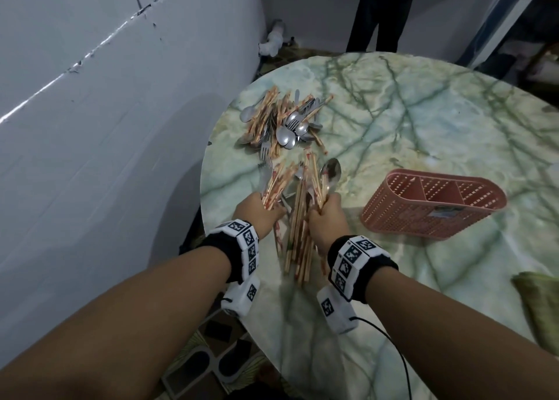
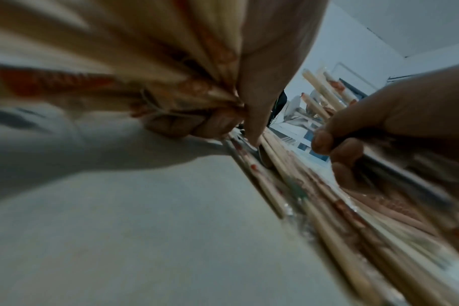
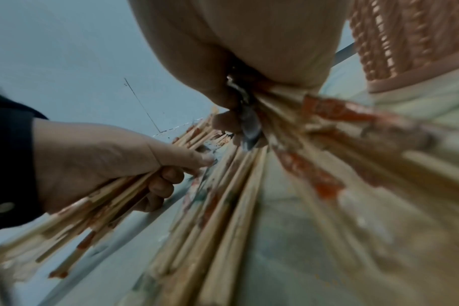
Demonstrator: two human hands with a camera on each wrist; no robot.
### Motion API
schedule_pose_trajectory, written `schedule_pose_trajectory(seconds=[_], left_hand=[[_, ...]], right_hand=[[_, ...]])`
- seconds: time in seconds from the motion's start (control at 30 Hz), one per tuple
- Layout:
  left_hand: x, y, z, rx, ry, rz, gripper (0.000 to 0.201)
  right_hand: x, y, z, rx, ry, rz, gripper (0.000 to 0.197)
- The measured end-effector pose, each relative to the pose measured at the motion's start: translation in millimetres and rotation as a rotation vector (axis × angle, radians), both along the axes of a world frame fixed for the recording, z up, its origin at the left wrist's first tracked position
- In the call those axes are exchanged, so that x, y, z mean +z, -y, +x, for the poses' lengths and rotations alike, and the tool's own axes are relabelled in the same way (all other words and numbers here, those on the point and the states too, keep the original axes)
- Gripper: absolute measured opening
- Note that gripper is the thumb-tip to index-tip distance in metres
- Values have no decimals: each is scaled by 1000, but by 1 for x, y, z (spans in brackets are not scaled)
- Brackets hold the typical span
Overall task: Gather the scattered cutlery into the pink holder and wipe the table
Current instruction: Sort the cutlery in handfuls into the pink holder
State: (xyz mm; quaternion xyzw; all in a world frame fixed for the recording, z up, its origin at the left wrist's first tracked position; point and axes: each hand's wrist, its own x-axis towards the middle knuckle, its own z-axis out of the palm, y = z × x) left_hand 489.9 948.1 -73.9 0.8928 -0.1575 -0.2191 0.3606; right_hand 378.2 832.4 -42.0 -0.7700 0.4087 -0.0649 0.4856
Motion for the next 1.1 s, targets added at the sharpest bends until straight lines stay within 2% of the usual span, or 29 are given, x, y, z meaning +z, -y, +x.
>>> schedule_pose_trajectory(seconds=[0.13,0.37,0.5,0.73,0.9,1.0,1.1], left_hand=[[-2,8,0,-22,2,122,24],[2,-1,0,32,-6,-21,23],[3,-7,-2,-35,8,-13,32],[5,-9,-7,-76,72,26,35],[16,-9,-8,-109,197,91,36],[21,-7,-8,-111,221,64,34],[27,-6,-11,-111,200,-30,29]], right_hand=[[3,10,-10,-23,26,13,18],[17,16,-13,-1,3,-1,27],[14,12,-9,22,-46,-7,22],[6,6,-13,9,-54,-20,17],[4,7,-12,66,-147,-120,16],[3,8,-13,84,-195,-272,21],[9,8,-17,60,-79,-254,9]])
